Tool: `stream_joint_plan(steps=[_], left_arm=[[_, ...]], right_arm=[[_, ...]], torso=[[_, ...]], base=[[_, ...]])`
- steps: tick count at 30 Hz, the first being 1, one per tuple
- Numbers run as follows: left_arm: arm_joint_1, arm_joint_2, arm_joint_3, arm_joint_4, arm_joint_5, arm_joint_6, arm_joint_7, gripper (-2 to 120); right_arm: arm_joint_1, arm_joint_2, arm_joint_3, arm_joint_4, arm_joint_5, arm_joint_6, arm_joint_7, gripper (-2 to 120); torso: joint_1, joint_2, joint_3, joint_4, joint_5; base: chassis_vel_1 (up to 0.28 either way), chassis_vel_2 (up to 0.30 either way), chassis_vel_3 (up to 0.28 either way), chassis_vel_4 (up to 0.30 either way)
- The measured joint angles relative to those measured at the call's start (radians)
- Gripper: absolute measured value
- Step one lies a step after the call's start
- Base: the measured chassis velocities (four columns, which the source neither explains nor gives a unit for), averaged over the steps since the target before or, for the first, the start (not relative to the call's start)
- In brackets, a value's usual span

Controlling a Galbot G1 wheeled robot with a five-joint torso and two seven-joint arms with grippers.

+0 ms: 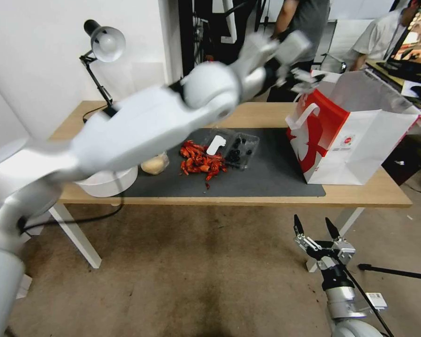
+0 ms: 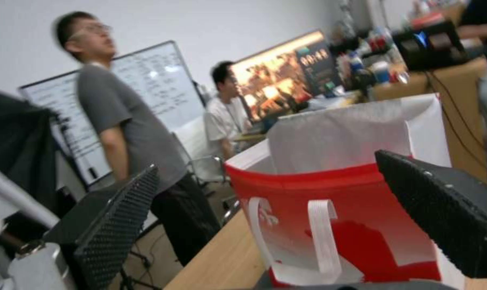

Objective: Pick up the trash from the table and place it into the takeout bag.

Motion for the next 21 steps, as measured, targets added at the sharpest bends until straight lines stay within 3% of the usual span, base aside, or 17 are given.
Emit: stream_joint_plan(steps=[1,3,4,6,8,9,12,13,16,18,20,21], left_arm=[[0.000,0.000,0.000,0.000,0.000,0.000,0.000,100],[0.150,0.062,-0.096,-0.102,0.038,-0.020,-0.083,100],[0.150,0.062,-0.096,-0.102,0.038,-0.020,-0.083,100],[0.261,0.111,-0.168,-0.153,0.073,-0.031,-0.110,100],[0.383,0.180,-0.250,-0.204,0.122,-0.039,-0.116,100],[0.383,0.180,-0.250,-0.204,0.122,-0.039,-0.116,100],[0.591,0.275,-0.387,-0.284,0.212,-0.059,-0.115,100],[0.591,0.275,-0.387,-0.284,0.212,-0.059,-0.115,100],[0.855,0.327,-0.550,-0.358,0.304,-0.096,-0.099,100],[0.890,0.331,-0.577,-0.367,0.317,-0.103,-0.096,100],[1.073,0.331,-0.690,-0.407,0.390,-0.151,-0.101,100],[1.073,0.331,-0.690,-0.407,0.390,-0.151,-0.101,100]], right_arm=[[0.000,0.000,0.000,0.000,0.000,0.000,0.000,100],[-0.001,-0.002,-0.002,0.008,-0.002,-0.002,-0.001,100],[-0.001,-0.002,-0.002,0.008,-0.002,-0.002,-0.001,100],[0.000,-0.004,-0.003,0.012,-0.003,-0.006,-0.001,100],[0.001,-0.005,-0.005,0.013,-0.005,-0.012,-0.001,100],[0.001,-0.005,-0.005,0.013,-0.005,-0.012,-0.001,100],[0.001,-0.007,-0.009,0.016,-0.007,-0.017,-0.001,100],[0.001,-0.007,-0.009,0.016,-0.007,-0.017,-0.001,100],[0.000,-0.013,-0.012,0.023,-0.008,-0.019,-0.002,100],[-0.001,-0.014,-0.013,0.024,-0.007,-0.020,-0.003,100],[-0.001,-0.019,-0.013,0.025,-0.007,-0.021,-0.005,100],[-0.001,-0.019,-0.013,0.025,-0.007,-0.021,-0.005,100]], torso=[[0.000,0.000,0.000,0.0000,0.0000],[0.000,0.000,0.000,-0.0003,0.0000],[0.000,0.000,0.000,-0.0003,0.0000],[0.000,0.000,0.000,-0.0004,0.0002],[0.000,0.000,0.000,-0.0002,0.0002],[0.000,0.000,0.000,-0.0002,0.0002],[0.000,0.000,0.000,0.0002,0.0002],[0.000,0.000,0.000,0.0002,0.0002],[0.000,0.000,0.000,0.0001,-0.0002],[0.000,0.000,0.000,0.0002,-0.0001],[0.000,0.000,0.000,0.0001,0.0008],[0.000,0.000,0.000,0.0001,0.0008]], base=[[0.000,0.000,0.000,0.000],[0.000,0.000,0.000,0.000],[0.000,0.000,0.000,0.000],[0.000,0.000,0.000,0.000],[0.000,0.000,0.000,0.000],[0.000,0.000,0.000,0.000],[0.000,0.000,0.000,0.000],[0.000,0.000,0.000,0.000],[0.000,0.000,0.000,0.000],[0.000,0.000,0.000,0.000],[0.000,0.000,0.000,0.000],[0.000,0.000,0.000,0.000]])
